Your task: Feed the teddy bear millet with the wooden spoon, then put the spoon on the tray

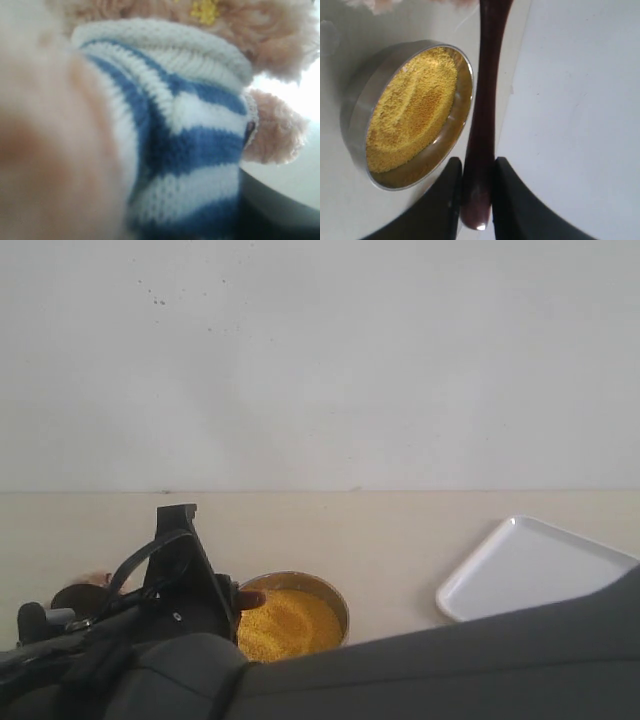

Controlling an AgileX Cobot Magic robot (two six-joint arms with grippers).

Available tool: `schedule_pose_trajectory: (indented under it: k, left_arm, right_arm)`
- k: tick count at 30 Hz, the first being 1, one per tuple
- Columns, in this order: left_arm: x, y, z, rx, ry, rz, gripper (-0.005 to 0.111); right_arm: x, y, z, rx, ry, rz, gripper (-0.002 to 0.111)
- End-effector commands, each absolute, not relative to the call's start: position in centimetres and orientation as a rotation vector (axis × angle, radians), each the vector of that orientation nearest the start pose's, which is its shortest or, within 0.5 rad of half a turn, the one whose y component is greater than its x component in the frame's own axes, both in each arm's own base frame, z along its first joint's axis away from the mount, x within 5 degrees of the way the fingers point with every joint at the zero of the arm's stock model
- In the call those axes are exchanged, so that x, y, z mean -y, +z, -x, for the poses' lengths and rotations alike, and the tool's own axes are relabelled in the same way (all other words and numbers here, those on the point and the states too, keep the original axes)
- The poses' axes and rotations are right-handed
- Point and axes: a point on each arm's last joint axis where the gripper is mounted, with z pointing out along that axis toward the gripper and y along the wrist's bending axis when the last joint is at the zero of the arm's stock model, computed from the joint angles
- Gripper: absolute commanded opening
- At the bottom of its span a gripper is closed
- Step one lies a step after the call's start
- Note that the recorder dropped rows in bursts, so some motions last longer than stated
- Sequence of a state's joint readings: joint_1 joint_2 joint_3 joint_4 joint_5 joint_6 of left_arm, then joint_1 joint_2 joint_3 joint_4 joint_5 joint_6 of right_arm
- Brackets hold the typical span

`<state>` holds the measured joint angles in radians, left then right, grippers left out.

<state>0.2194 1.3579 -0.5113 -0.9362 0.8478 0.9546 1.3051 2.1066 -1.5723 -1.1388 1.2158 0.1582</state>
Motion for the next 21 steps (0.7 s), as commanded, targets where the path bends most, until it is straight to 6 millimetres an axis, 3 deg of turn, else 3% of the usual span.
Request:
schedule_pose_trajectory:
  k: [1, 21]
  left_arm:
    - [1.3, 18.2, -19.8, -2.661, -0.826, -0.095, 0.006]
    - [1.3, 18.2, -19.8, -2.661, -0.829, -0.096, 0.006]
  right_arm:
    - [-39.0, 22.6, -18.3, -1.526, -1.050, 1.635, 0.000]
    - [-38.6, 24.3, -18.5, -1.519, -1.034, 1.589, 0.000]
